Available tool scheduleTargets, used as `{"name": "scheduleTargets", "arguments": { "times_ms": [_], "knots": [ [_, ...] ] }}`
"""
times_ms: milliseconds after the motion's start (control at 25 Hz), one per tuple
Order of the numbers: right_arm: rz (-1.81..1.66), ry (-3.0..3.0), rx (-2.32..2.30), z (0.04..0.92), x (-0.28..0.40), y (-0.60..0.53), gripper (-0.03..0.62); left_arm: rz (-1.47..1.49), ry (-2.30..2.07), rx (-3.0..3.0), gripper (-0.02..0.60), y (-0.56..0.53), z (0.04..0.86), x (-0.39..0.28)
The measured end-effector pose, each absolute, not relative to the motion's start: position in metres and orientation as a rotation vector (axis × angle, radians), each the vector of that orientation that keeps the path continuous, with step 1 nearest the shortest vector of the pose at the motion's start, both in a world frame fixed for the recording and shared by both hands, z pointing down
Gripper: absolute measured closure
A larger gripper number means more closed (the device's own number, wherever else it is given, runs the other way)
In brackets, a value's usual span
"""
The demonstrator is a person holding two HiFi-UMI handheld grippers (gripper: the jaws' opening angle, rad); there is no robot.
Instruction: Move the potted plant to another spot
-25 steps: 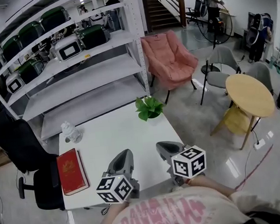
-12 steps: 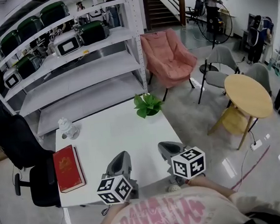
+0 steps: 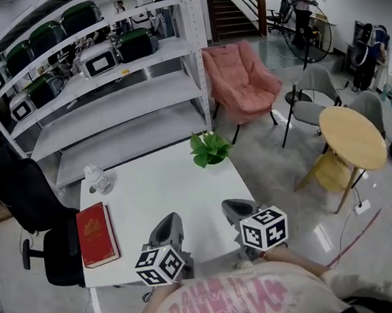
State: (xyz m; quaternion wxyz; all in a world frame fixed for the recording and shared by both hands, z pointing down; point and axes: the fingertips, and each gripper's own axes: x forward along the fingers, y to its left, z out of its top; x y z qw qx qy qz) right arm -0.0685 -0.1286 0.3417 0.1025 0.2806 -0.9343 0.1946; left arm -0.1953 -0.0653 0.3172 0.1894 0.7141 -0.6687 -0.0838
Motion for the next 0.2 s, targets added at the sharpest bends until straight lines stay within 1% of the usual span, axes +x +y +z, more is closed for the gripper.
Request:
{"name": "scheduleTargets", "arguments": {
  "times_ms": [200],
  "knots": [
    [0.572, -2.758, 0.818, 0.3441, -0.0670, -0.1360, 0.588, -0.237, -1.887, 2.004, 0.578, -0.0729, 0.3185, -0.1929]
  ]
}}
